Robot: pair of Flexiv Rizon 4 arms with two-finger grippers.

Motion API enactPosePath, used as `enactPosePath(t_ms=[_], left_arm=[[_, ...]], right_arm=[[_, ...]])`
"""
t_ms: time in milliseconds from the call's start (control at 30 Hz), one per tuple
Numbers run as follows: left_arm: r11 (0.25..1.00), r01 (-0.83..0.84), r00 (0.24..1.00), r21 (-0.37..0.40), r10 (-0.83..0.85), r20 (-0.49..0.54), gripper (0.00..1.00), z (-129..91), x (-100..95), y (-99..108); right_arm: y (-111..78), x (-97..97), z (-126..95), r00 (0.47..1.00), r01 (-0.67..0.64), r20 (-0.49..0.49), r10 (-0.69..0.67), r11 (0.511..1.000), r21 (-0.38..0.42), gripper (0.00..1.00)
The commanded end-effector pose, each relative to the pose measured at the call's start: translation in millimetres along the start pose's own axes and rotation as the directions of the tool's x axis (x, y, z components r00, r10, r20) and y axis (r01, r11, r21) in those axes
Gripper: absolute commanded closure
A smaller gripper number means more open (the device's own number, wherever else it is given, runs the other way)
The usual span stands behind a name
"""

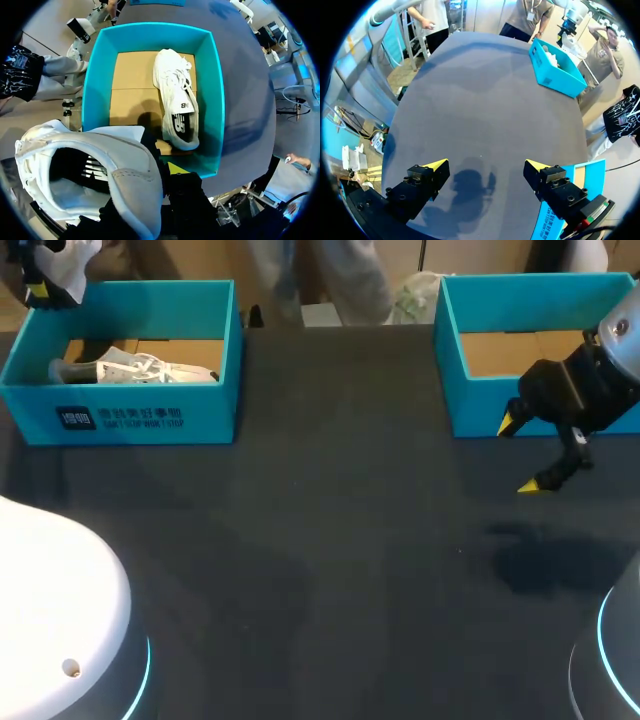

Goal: Take the shoe out of the shoebox, open the shoe tongue, remove and reinsert the insole, then place the shoe into the shoebox

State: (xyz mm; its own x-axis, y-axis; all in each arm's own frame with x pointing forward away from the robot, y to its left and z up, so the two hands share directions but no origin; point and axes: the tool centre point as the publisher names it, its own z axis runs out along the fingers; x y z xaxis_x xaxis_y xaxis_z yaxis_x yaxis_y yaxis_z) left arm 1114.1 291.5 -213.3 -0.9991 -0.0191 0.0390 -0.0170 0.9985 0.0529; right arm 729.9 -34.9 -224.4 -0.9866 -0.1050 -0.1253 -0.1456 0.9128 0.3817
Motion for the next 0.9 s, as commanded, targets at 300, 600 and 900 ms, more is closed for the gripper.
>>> enactPosePath(t_ms=[300, 600, 900], left_arm=[[0.875, -0.478, 0.878, -0.074, 0.474, -0.063, 1.0, -9, -1.4, 16], [0.511, -0.854, 0.52, -0.096, 0.843, -0.137, 1.0, -12, 0.8, 29], [0.264, -0.96, 0.274, -0.098, 0.955, -0.112, 1.0, -23, -7.4, 37]], right_arm=[[0.0, 0.1, 1, 1.0, 0.0, 0.001, 0.0, 1.0, 0.002, 0.0], [0.0, 0.1, 1, 1.0, 0.0, 0.001, 0.0, 1.0, 0.002, 0.0], [0.0, 0.1, 1, 1.0, 0.0, 0.001, 0.0, 1.0, 0.002, 0.0]])
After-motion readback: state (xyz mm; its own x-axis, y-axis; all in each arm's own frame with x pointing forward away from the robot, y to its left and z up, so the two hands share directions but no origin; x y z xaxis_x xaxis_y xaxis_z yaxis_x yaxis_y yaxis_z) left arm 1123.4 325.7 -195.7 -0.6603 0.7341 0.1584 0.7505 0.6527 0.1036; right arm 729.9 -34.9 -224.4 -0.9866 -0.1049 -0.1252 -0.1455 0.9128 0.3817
